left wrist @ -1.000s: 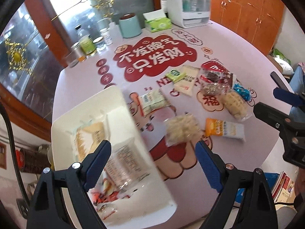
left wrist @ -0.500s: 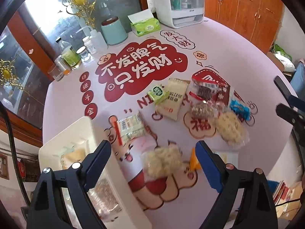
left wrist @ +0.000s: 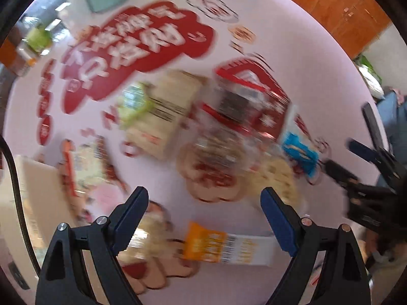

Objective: Organize snacks
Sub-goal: 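Grasp the puffed rice cake bag with the left tool while the right tool grasps the blue snack, then carry the rice cake bag and blue snack over the white tray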

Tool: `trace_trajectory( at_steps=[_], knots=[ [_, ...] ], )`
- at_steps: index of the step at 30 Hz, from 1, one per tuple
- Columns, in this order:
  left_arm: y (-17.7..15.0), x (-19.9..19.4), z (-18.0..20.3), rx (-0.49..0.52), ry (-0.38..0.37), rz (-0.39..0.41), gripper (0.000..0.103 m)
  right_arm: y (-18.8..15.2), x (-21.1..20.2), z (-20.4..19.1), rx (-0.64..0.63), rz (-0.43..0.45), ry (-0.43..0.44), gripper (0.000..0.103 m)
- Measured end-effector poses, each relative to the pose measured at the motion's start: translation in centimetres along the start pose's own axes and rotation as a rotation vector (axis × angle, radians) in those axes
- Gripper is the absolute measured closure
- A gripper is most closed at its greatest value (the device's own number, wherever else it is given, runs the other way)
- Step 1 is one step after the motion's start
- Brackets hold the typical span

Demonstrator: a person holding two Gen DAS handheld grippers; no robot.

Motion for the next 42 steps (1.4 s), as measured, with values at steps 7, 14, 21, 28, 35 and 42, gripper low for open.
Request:
trace_trajectory(
  at_steps=[7, 14, 21, 28, 35, 42],
  knots=[
    [-0.7, 2.9, 3.7, 0.007, -0.005, -0.078, 0.014, 0.3, 4.4, -1.2, -0.193, -0.063, 0.04, 0.034],
    [-0.4, 5.0, 5.6, -0.04, -0.009, -0.12, 0.014, 0.5, 5.3, -1.9, -0.308, -0.026, 0.027, 0.074],
    [0.2, 7.3, 7.2, -0.056, 0.026, -0.148, 0.014, 0.1, 4.8, 0.1, -0.248, -0.025, 0.015, 0.076],
    [0.7, 8.1, 8.3, -0.036, 0.046, -0.148, 0.036, -0.8, 4.4, 0.6, -0.237, -0.03, 0.016, 0.077],
    [-0.9, 6.7, 7.5, 0.02, 0.04, -0.131, 0.04, -1.4, 4.1, -0.5, -0.229, -0.044, 0.036, 0.077],
    [-2.7, 2.2, 5.2, 0.08, 0.044, -0.041, 0.04, -1.5, 2.3, -2.7, -0.233, -0.024, 0.052, 0.078]
  ],
)
Point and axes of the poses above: each gripper's, at about its wrist camera, not at the fingertips, and x roughly the way its jaws point, z to its right, y to its top, the point moved 4 cm from there along x, roughly the way its jaws point, and after that the axes turned 7 degrees about -x, right-handed, at the moved point
